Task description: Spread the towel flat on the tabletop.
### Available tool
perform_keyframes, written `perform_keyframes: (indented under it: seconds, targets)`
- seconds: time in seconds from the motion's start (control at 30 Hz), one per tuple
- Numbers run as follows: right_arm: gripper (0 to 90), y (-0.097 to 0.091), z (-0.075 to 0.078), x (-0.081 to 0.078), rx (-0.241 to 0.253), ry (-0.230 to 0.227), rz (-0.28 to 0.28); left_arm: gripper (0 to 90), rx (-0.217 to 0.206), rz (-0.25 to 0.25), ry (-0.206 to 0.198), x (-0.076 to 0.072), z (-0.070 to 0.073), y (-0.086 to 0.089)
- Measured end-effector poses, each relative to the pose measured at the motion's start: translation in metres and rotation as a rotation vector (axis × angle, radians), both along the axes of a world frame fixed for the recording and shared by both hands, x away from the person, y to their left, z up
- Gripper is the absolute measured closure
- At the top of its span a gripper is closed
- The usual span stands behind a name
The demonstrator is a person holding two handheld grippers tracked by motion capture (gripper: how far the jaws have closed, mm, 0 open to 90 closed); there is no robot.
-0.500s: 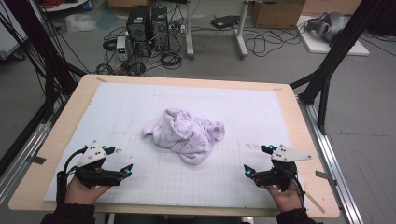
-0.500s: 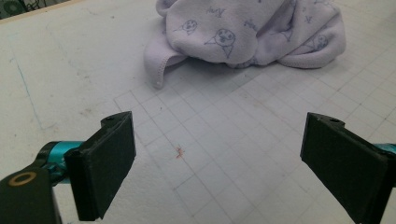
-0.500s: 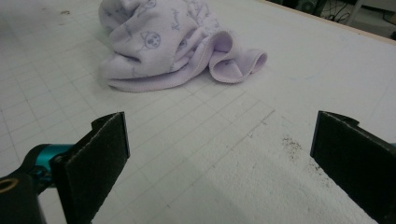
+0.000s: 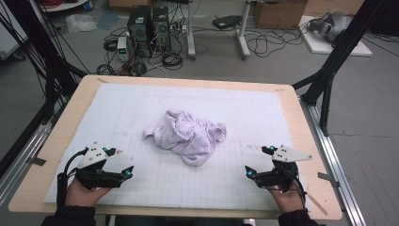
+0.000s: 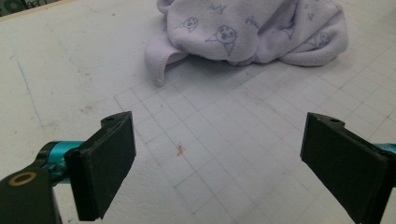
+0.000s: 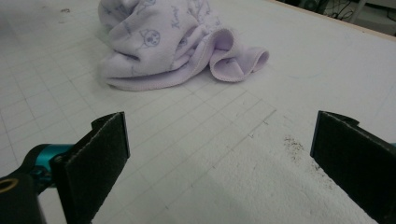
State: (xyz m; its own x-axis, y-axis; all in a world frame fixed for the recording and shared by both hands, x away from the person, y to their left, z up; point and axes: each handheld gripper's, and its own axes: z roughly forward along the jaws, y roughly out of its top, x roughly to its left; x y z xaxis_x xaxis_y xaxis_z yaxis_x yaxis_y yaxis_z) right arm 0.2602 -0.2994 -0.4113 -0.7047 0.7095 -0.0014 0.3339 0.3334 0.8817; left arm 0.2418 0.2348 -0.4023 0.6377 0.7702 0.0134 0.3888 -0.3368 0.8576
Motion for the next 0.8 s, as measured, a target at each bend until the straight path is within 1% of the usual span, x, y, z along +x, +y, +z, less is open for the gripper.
perform_keyframes:
  seconds: [0.13,0.23,0.27,0.47,0.57,0.6,0.63,0.7,0.73,0.77,0.8]
  targets:
    - [3.6,0.000,0.000,0.000,0.003,0.004,-0.001,10.7,-0.004,0.001,0.005,0.000,0.000,0.001]
    - [3.6,0.001,0.001,0.001,0.006,-0.003,0.003,10.7,-0.004,0.003,0.003,-0.001,0.000,0.001]
    - [3.5,0.002,0.001,0.002,0.009,0.002,0.002,10.7,-0.002,0.003,0.003,-0.001,0.000,0.001]
    - [3.6,0.006,0.003,0.008,0.022,0.007,0.009,10.8,-0.006,0.008,0.003,-0.001,0.000,0.002]
    - [3.7,0.011,0.005,0.016,0.022,0.011,0.020,10.9,-0.004,0.003,0.008,0.000,-0.001,0.001]
    - [3.7,0.011,0.005,0.016,0.022,0.011,0.020,10.9,-0.004,0.003,0.008,0.000,-0.001,0.001]
    - [3.7,0.014,0.007,0.023,0.015,0.022,0.024,10.9,-0.007,0.005,0.008,0.002,-0.001,-0.001]
    - [4.1,0.018,0.009,0.028,0.025,0.032,0.029,11.0,-0.012,0.005,0.008,0.004,0.000,-0.002]
    - [4.1,0.018,0.009,0.028,0.025,0.032,0.029,11.0,-0.012,0.005,0.008,0.004,0.000,-0.002]
    - [4.4,0.024,0.011,0.033,0.022,0.032,0.040,11.0,-0.015,0.001,0.006,0.006,0.000,-0.004]
    - [4.4,0.024,0.011,0.033,0.022,0.032,0.040,11.0,-0.015,0.001,0.006,0.006,0.000,-0.004]
